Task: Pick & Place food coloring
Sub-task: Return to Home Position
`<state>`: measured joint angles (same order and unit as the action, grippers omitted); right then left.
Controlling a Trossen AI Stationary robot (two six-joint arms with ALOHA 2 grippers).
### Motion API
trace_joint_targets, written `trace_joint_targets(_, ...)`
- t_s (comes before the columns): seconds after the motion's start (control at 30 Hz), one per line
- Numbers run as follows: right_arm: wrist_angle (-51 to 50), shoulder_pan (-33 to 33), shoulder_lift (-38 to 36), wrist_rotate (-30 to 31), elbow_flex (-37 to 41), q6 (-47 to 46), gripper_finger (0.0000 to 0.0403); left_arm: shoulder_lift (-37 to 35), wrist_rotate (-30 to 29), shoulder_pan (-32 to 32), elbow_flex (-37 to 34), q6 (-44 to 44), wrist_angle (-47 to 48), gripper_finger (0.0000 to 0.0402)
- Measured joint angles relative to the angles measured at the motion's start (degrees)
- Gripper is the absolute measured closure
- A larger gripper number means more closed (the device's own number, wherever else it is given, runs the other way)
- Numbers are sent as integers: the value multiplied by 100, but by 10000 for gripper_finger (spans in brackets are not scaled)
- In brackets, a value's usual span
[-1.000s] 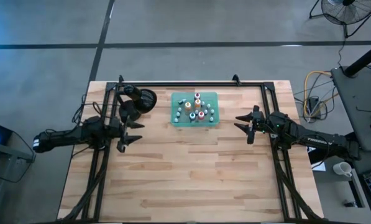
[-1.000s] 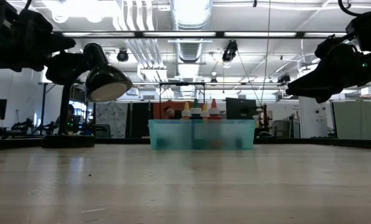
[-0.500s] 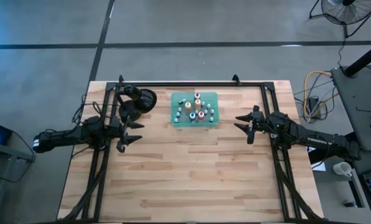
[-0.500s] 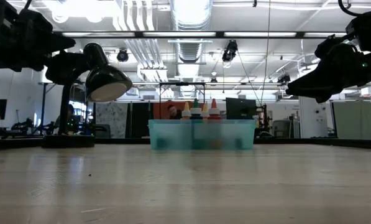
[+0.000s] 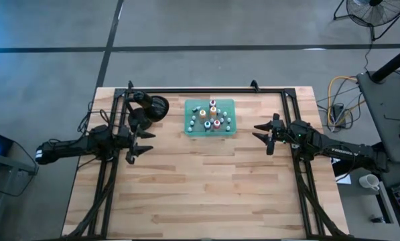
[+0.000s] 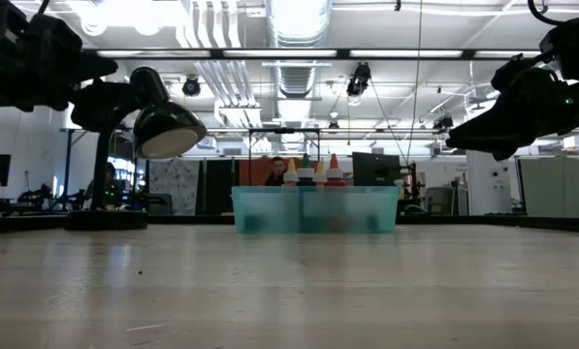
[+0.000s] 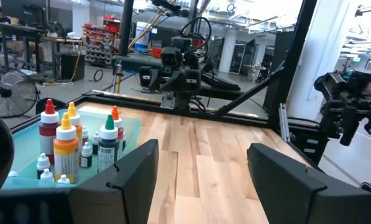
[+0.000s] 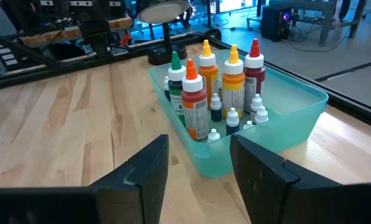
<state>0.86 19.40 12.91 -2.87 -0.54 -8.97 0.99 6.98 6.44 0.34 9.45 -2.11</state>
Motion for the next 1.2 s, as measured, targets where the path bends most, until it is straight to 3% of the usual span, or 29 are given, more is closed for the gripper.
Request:
trace_joint_targets(0.53, -2, -168, -269, 2, -2, 46, 239, 24, -2, 0, 0, -2, 17, 182)
trace_joint_targets(0.83, -9, -1196, -1285, 35, -4, 1494, 239, 24, -2, 2, 0, -2, 23, 182)
trace_joint_targets(0.93, 50, -1526, -1291, 40, -7, 1676, 239, 24, -3, 2, 0, -2, 24, 182)
trace_joint_targets(1.2, 105, -2295, -1294, 1070, -4, 1533, 239, 42, -2, 2, 0, -2, 21, 182)
